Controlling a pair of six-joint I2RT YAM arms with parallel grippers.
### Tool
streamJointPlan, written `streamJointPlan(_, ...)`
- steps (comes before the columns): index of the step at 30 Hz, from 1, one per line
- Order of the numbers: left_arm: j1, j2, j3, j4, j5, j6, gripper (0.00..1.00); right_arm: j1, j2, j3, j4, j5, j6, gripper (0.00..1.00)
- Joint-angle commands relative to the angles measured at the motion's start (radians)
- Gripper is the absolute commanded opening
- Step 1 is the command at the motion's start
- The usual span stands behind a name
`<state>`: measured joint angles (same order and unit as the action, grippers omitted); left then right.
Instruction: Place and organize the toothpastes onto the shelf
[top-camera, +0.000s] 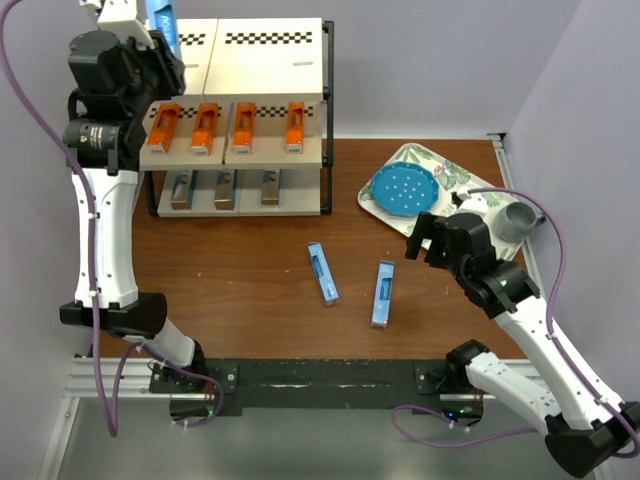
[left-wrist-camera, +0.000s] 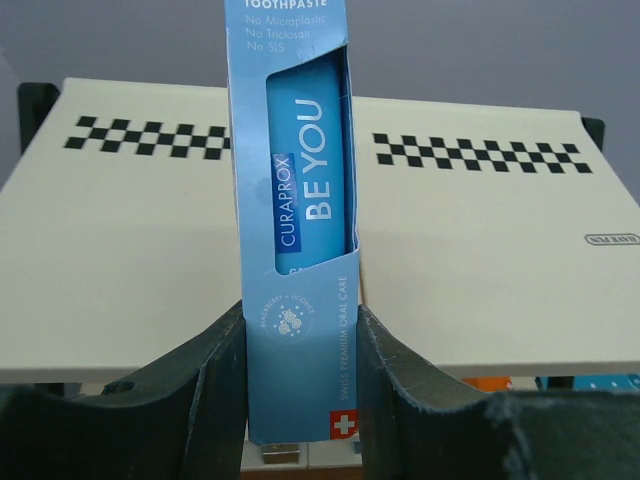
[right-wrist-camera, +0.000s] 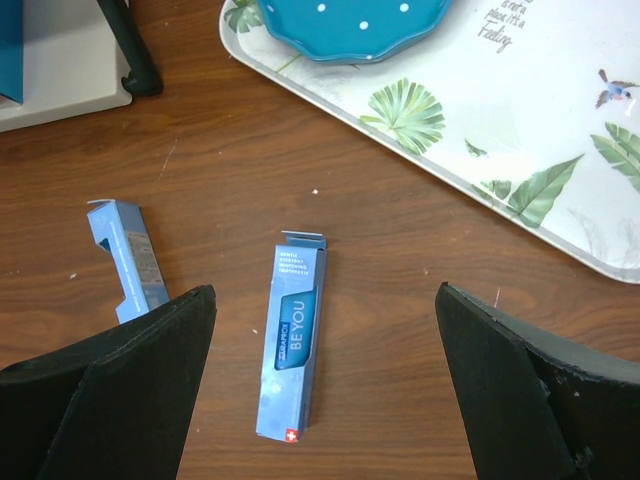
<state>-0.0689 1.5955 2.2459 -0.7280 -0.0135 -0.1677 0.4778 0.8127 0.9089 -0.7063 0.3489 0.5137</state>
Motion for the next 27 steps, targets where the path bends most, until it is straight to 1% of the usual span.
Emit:
streamJointPlan(1,0.093,-0.003,0.005,0.081,0.067,0.056,0.33,0.004,0.02,0.053,-0.007,0.018,-0.004,0.96)
streamJointPlan(9,0.179,0.04,-0.006,0.101,0.083,0.096,0.4,0.005,0.054,0.081,-0.009,0.05,-0.032,0.96)
streamJointPlan(12,0.204,0.055,-0.005,0.114,0.087,0.109,0.47,0.004,0.06,0.079,-0.005,0.05,-0.032,0.96)
streamJointPlan(17,0.211,0.08,-0.009,0.107,0.086,0.125,0.55,0.004,0.074,0.077,-0.004,0.051,-0.029,0.96)
streamJointPlan(19,0.21,0.084,-0.011,0.107,0.087,0.125,0.61,0.004,0.077,0.076,-0.002,0.05,-0.027,0.96)
streamJointPlan(23,0.212,0.064,-0.012,0.113,0.064,0.113,0.7,0.004,0.086,0.068,0.004,0.047,-0.024,0.96)
streamJointPlan(24,0.212,0.055,-0.019,0.116,0.055,0.109,0.74,0.004,0.088,0.067,0.004,0.047,-0.023,0.96)
streamJointPlan(27,0.21,0.002,-0.069,0.15,0.037,0.094,0.78,0.004,0.092,0.056,0.013,0.041,-0.023,0.96)
